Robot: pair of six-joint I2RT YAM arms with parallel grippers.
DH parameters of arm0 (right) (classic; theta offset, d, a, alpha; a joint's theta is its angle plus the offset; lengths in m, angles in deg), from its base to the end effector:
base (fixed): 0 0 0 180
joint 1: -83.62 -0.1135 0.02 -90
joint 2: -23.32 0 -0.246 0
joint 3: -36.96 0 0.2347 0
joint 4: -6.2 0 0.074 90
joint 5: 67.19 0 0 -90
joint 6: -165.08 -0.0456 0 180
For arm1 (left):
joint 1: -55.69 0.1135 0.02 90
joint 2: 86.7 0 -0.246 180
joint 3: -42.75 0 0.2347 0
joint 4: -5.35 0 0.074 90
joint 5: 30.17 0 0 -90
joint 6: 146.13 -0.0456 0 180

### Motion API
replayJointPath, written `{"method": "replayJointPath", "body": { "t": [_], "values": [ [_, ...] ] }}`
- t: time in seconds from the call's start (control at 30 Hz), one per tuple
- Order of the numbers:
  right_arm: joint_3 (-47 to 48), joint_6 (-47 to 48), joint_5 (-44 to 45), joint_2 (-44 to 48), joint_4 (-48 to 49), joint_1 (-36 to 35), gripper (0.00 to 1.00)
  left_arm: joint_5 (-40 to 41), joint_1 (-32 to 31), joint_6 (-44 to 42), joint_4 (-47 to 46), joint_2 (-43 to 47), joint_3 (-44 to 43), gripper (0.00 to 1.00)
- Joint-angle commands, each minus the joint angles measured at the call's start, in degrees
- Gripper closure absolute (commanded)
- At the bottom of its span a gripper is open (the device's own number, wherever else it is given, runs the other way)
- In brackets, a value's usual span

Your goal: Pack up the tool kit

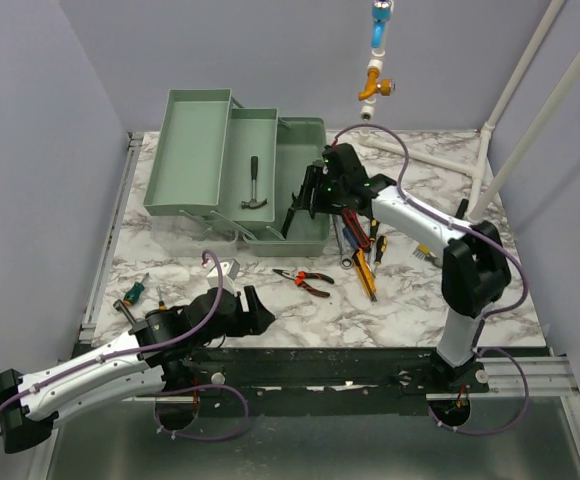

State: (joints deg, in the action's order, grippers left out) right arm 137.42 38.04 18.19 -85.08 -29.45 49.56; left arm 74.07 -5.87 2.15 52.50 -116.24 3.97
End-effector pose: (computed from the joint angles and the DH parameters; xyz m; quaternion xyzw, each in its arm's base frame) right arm 0.3431 0.2364 0.2321 0.0080 0.9185 0.2590 0.2988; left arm 0.0722 -0.1097 0.1998 -0.0289 0.8927 -0.3212 0.3147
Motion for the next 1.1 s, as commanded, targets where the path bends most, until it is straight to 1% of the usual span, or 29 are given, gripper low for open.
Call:
{"method": "replayJointPath", "body": {
  "t": [0.0, 0.03, 0.2, 0.3, 0.4, 0.5, 0.63, 0.77, 0.87, 1.07],
  "values": [
    [-2.2, 5.1, 8.4, 11.1, -4.5, 0.1, 0.35, -1.2, 0.4, -1.2, -2.1, -1.8, -2.0, 0.28],
    [-2.6, 5.9, 10.4, 12.4, -5.5, 0.1, 0.32, -1.3, 0.4, -1.3, -2.6, -2.3, -2.0, 0.28],
    [-7.4, 8.5, 18.7, 19.5, -9.6, 0.0, 0.32, -1.8, 0.5, -1.8, -4.1, -5.0, -2.8, 0.28],
    [-13.7, 7.1, 26.0, 24.7, -10.0, 0.1, 0.33, -2.1, 0.6, -2.1, -4.7, -6.0, -3.2, 0.28],
    [-20.9, 6.8, 28.7, 29.1, -7.7, 1.0, 0.34, -2.4, 0.7, -2.3, -5.1, -6.5, -3.1, 0.28],
    [-24.8, 7.0, 28.2, 30.3, -7.3, 2.4, 0.34, -2.5, 0.8, -2.6, -5.2, -6.6, -3.5, 0.28],
    [-30.0, 5.2, 26.1, 29.2, -7.7, 2.4, 0.34, -2.6, 1.0, -3.9, -5.4, -6.7, -4.0, 0.28],
    [-34.8, 3.4, 21.0, 27.6, -4.0, 2.5, 0.33, -2.9, 1.5, -4.6, -6.2, -7.4, -4.1, 0.28],
    [-36.6, 2.8, 18.4, 25.7, -1.6, 2.4, 0.33, -3.5, 1.7, -5.0, -6.4, -7.7, -4.3, 0.28],
    [-39.0, 3.1, 13.8, 22.0, 1.6, 2.4, 0.4, -2.9, 1.9, -5.3, -4.6, -5.8, -4.0, 0.28]
  ]
}}
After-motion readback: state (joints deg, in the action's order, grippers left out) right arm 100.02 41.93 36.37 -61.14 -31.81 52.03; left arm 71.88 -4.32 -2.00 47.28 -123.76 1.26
